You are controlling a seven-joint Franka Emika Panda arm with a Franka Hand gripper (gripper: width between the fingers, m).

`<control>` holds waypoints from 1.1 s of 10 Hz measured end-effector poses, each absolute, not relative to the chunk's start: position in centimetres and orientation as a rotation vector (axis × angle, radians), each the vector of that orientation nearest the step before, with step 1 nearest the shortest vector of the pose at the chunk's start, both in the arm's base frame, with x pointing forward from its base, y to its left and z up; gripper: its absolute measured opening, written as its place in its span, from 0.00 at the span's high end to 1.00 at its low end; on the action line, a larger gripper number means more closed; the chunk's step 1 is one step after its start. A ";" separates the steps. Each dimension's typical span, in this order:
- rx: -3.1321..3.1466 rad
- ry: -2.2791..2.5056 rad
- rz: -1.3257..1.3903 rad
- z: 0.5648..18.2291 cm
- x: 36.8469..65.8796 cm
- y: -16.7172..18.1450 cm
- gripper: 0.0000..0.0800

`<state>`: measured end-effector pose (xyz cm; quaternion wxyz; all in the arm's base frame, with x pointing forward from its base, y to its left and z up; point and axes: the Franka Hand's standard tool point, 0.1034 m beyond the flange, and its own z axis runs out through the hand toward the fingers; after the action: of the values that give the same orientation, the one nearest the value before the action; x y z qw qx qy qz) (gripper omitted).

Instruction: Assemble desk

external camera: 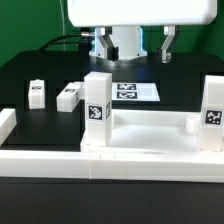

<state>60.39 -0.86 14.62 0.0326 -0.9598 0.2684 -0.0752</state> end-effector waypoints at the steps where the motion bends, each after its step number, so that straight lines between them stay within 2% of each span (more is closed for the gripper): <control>1: -2.955 0.825 -0.231 14.6 60.4 -0.8 0.19; 6: -2.944 0.853 -0.229 14.5 60.3 -0.8 0.19; 10: -2.806 1.130 -0.182 13.3 56.2 0.6 0.19; 11: -2.807 1.128 -0.175 13.3 56.2 0.7 0.19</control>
Offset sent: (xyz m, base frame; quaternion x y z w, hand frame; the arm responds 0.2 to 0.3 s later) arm 0.0000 0.0000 0.0000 0.0000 0.0000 0.0000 1.0000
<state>56.21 0.69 13.27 0.0554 -0.9249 0.3718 -0.0577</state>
